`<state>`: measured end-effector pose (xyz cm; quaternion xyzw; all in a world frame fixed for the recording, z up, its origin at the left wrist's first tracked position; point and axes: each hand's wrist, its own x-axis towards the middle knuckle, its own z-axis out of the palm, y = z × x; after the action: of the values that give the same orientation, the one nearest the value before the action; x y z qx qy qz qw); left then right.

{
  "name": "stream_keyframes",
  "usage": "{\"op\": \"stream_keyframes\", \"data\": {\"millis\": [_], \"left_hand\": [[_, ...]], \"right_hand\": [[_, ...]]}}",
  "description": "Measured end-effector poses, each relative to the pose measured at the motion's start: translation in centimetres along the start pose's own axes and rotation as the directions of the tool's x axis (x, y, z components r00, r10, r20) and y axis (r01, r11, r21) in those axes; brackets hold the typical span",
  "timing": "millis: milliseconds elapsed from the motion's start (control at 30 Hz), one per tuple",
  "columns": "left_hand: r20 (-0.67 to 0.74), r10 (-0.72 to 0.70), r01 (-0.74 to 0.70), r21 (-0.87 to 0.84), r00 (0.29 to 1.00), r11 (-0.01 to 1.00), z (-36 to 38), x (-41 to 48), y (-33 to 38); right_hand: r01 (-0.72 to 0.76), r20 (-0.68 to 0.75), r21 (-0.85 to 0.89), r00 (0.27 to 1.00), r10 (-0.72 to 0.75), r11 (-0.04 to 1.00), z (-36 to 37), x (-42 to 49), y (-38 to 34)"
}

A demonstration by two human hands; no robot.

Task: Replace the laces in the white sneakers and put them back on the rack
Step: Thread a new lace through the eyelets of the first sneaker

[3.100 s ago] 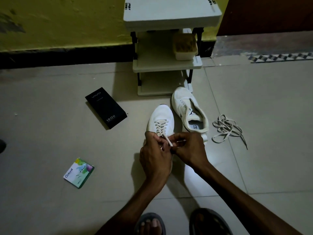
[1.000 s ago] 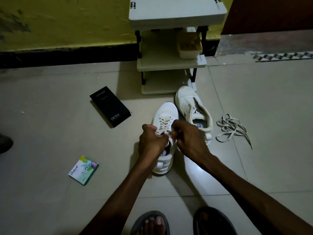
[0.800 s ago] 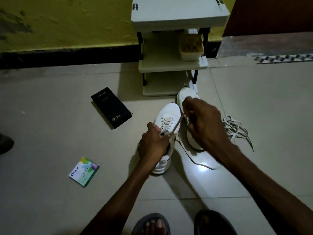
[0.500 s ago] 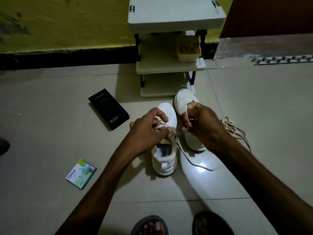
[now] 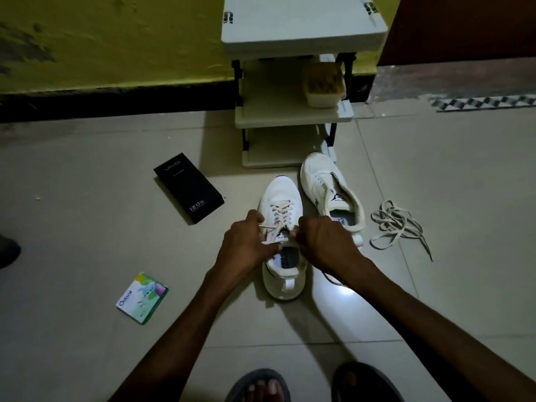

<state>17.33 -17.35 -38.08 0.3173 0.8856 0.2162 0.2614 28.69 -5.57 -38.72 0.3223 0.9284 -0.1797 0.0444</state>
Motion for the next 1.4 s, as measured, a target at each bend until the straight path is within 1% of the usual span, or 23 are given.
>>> {"op": "stream_keyframes", "data": {"millis": [100, 133, 167, 200, 233, 300, 333, 367, 500, 600, 633, 700, 767, 833, 867, 900, 933, 1000, 1033, 1100, 1167, 1300, 1400], "left_hand": [[-0.125, -0.003, 0.002, -0.003, 0.992, 1.0, 0.9, -0.2, -0.1], [-0.151, 0.011, -0.006, 0.031, 0.988, 0.999, 1.1, -0.2, -0.1], [-0.166, 0.024, -0.013, 0.071, 0.986, 0.997, 1.3, -0.1, 0.0], [-0.175, 0.031, -0.013, 0.1, 0.984, 0.995, 1.5, -0.1, 0.0], [-0.181, 0.036, -0.016, 0.114, 0.983, 0.993, 1.6, -0.1, -0.1], [-0.192, 0.047, -0.025, 0.118, 0.98, 0.993, 1.7, -0.1, -0.2], [-0.196, 0.051, -0.027, 0.124, 0.979, 0.992, 1.7, -0.1, -0.2], [-0.203, 0.055, -0.028, 0.132, 0.978, 0.991, 1.7, -0.1, -0.2], [-0.202, 0.075, -0.05, 0.128, 0.976, 0.99, 1.8, 0.0, -0.6], [-0.182, 0.098, -0.076, 0.126, 0.978, 0.989, 2.0, -0.2, -0.6], [-0.188, 0.112, -0.089, 0.128, 0.976, 0.988, 2.0, -0.2, -0.6], [-0.183, 0.144, -0.122, 0.127, 0.972, 0.984, 2.2, -0.4, -0.5], [-0.163, 0.171, -0.156, 0.105, 0.972, 0.982, 2.3, -0.7, -0.4], [-0.162, 0.198, -0.186, 0.084, 0.967, 0.979, 2.3, -0.6, -0.2], [-0.163, 0.202, -0.189, 0.09, 0.966, 0.978, 2.3, -0.6, -0.2], [-0.164, 0.201, -0.186, 0.1, 0.966, 0.977, 2.2, -0.5, -0.1], [-0.164, 0.198, -0.182, 0.111, 0.966, 0.977, 2.2, -0.3, -0.1], [-0.167, 0.198, -0.179, 0.126, 0.966, 0.976, 2.0, -0.1, -0.1], [-0.169, 0.201, -0.18, 0.13, 0.965, 0.975, 1.9, 0.0, -0.1], [-0.175, 0.211, -0.188, 0.136, 0.962, 0.973, 1.9, 0.1, 0.0], [-0.181, 0.216, -0.192, 0.14, 0.959, 0.971, 1.9, 0.1, 0.2], [-0.195, 0.201, -0.179, 0.123, 0.96, 0.976, 1.9, 0.0, 0.3], [-0.203, 0.18, -0.162, 0.102, 0.963, 0.982, 1.8, -0.1, 0.3]], "right_hand": [[0.018, 0.08, 0.04, 0.997, -0.021, 0.999, -0.7, 0.6, -0.1], [-0.003, 0.122, 0.126, 0.992, -0.013, 0.992, -1.3, 0.7, -0.1], [-0.08, 0.173, 0.278, 0.984, 0.032, 0.957, -2.2, 0.9, 0.0], [-0.199, 0.244, 0.48, 0.966, 0.087, 0.854, -3.5, 0.9, 0.1], [-0.307, 0.318, 0.667, 0.941, 0.114, 0.679, -5.2, 0.7, 0.0], [-0.367, 0.364, 0.866, 0.928, 0.075, 0.34, -8.9, 0.0, 0.0], [-0.348, 0.346, 0.903, 0.937, 0.052, 0.251, -10.6, -0.3, -0.2], [-0.328, 0.327, 0.916, 0.944, 0.043, 0.232, -12.0, -0.6, -0.3], [-0.361, 0.376, 0.838, 0.925, 0.047, 0.409, -12.7, -1.4, -0.9], [-0.346, 0.413, 0.671, 0.909, 0.057, 0.655, -10.1, -1.3, -0.1], [-0.292, 0.411, 0.559, 0.91, 0.046, 0.776, -9.1, -1.2, 0.3], [-0.092, 0.447, 0.18, 0.894, 0.002, 0.979, -6.7, -1.3, 1.4], [0.09, 0.546, -0.168, 0.838, 0.016, 0.982, -4.3, -1.7, 2.0], [0.18, 0.646, -0.257, 0.763, 0.031, 0.95, -2.5, -1.8, 2.5], [0.179, 0.66, -0.249, 0.75, 0.032, 0.952, -2.0, -1.8, 2.5], [0.164, 0.633, -0.229, 0.774, 0.019, 0.96, -2.0, -1.7, 2.5], [0.145, 0.556, -0.202, 0.831, -0.008, 0.969, -2.0, -1.5, 2.4], [0.087, 0.292, -0.098, 0.955, -0.054, 0.991, -2.3, -1.0, 2.3], [0.066, 0.164, -0.013, 0.985, -0.063, 0.998, -2.4, -0.7, 2.1], [0.07, -0.016, 0.176, 0.998, -0.069, 0.982, -2.5, -0.2, 1.6], [0.071, -0.052, 0.283, 0.997, -0.059, 0.957, -2.3, 0.2, 1.2], [0.036, -0.018, 0.236, 0.999, -0.033, 0.971, -0.4, 0.5, 0.8], [-0.048, -0.024, 0.324, 0.998, 0.059, 0.945, 0.3, 0.2, 1.0]]}}
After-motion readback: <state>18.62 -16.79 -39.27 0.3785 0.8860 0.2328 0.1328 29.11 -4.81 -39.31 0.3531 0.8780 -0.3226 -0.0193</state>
